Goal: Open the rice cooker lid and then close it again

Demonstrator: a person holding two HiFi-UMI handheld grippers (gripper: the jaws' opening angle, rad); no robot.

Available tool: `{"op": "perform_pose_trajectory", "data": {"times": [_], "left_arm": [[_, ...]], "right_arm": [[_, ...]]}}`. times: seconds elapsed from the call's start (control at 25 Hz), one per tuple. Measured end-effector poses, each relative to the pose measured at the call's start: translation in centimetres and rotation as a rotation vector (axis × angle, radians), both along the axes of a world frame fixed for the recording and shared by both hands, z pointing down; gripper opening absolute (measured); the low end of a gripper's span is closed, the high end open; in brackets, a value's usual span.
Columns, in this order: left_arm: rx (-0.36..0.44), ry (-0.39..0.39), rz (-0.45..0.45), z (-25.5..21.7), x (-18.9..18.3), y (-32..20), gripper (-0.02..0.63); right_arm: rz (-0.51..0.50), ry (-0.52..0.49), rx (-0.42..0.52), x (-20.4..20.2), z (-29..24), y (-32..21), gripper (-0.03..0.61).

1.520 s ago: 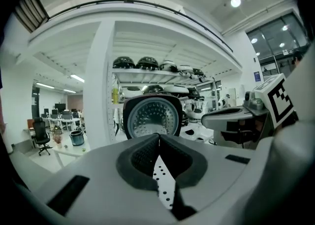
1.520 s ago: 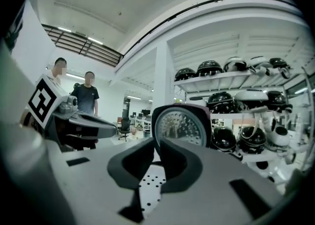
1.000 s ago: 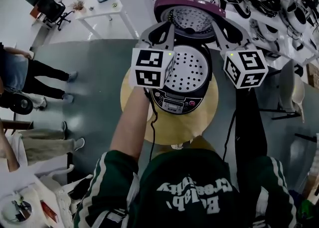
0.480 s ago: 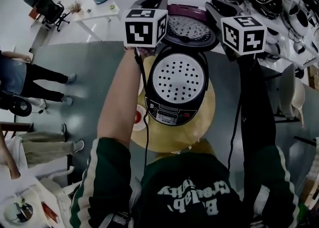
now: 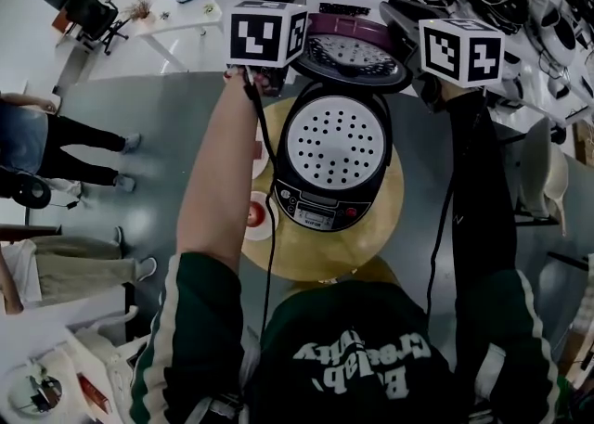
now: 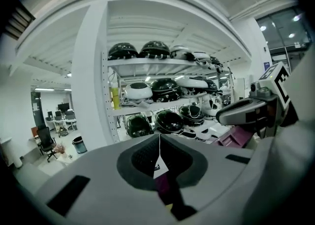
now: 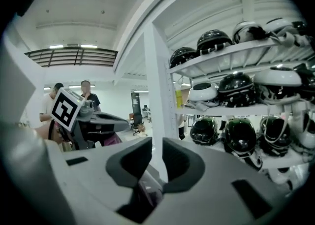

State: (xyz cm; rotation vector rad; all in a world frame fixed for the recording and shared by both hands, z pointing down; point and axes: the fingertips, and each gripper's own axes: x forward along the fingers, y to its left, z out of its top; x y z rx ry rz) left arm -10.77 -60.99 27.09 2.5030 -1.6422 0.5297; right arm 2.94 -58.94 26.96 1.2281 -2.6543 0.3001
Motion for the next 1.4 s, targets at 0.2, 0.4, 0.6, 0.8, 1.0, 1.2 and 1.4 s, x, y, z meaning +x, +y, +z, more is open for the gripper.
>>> {"op": "perform_pose_trajectory", "data": {"times": [0.2, 0.4, 0.6, 0.8, 1.0, 1.2, 1.4], "left_arm": [[-0.019, 0.012, 0.047, 0.7, -0.6, 4.0, 0.003], [-0.026, 0.01, 0.054, 2.9, -1.7, 9.3, 0.002], [-0.02, -0.012, 0.039, 6.6, -2.4, 14.1, 0.003], [-0.062, -0.035, 0.016, 11.7, -3.1, 17.9, 0.003], [-0.111, 0.012, -0.008, 15.8, -3.2, 20.7, 0.003], [-0.195, 0.003, -0.02, 20.4, -2.9, 22.4, 0.002], [-0.21, -0.059, -0.067, 23.9, -3.1, 23.0, 0.0]], "right_arm": [[-0.036, 0.014, -0.003, -1.2, 0.9, 3.5, 0.069], [-0.05, 0.092, -0.001, -1.7, 3.8, 8.0, 0.071], [-0.045, 0.104, -0.007, -2.2, 7.7, 13.0, 0.081], [-0.045, 0.205, -0.004, -3.1, 12.1, 16.9, 0.091], [-0.027, 0.233, -0.031, -3.4, 15.7, 19.4, 0.091], [-0.002, 0.261, -0.117, -3.6, 20.1, 21.2, 0.081], [0.045, 0.327, -0.102, -4.3, 23.0, 22.1, 0.069]]}}
